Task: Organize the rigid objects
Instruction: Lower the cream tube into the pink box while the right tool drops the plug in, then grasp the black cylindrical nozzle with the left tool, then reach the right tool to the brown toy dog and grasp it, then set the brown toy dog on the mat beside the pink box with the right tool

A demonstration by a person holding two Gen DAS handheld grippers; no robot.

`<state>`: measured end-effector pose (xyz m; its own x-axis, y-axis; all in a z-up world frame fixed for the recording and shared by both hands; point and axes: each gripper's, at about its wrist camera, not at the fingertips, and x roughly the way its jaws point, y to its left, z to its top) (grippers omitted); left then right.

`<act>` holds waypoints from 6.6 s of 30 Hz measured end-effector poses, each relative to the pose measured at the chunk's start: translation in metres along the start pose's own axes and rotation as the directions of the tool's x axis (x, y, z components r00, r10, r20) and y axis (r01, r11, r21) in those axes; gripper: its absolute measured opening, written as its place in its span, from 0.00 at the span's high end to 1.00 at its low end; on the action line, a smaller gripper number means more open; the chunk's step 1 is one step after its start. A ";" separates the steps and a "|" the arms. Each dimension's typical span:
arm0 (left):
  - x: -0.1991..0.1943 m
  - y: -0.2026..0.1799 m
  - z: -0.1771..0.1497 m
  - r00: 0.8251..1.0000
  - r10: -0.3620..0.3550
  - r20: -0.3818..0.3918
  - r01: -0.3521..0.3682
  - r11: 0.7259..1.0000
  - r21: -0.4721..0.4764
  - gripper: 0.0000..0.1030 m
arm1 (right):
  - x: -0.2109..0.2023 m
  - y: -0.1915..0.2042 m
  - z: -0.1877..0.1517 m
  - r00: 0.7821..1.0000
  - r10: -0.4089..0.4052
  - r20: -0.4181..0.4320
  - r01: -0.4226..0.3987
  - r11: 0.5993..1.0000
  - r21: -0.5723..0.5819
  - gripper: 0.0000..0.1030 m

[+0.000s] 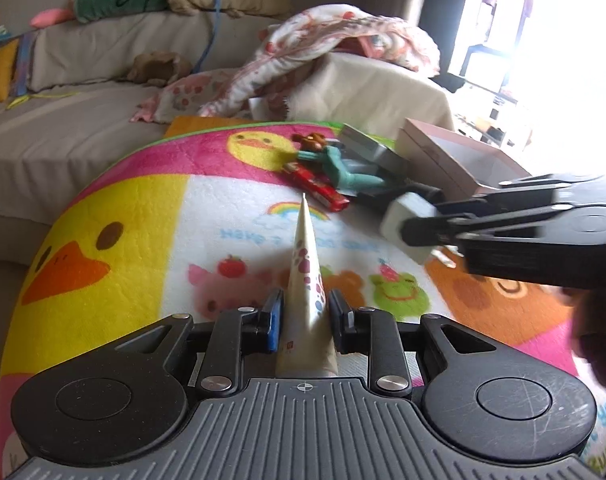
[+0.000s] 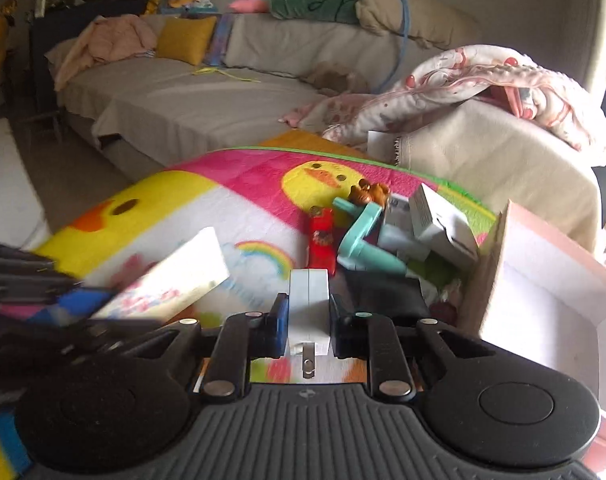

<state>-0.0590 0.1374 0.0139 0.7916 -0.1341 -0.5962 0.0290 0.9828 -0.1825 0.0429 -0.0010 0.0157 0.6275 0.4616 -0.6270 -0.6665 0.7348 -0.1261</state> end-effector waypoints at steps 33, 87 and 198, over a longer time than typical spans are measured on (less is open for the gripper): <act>0.083 -0.172 0.180 0.936 -0.344 0.081 0.322 0.925 0.204 0.72 | -0.159 -0.158 -0.044 0.875 -0.353 0.332 0.260 0.920 0.292 0.22; 0.125 -0.089 0.087 0.999 -0.033 -0.032 0.034 0.999 0.020 0.65 | -0.075 -0.116 -0.127 0.982 -0.186 0.016 0.166 0.908 0.385 0.16; 0.018 0.064 0.024 0.983 -0.153 0.102 0.177 0.939 -0.295 0.45 | 0.116 -0.075 0.127 0.962 0.121 -0.245 -0.055 0.964 0.259 0.64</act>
<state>-0.0283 0.2010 0.0101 0.8358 -0.2691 -0.4785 -0.0129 0.8618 -0.5071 0.2170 0.0602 0.0497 0.4244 0.4106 -0.8070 -0.5728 0.8120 0.1120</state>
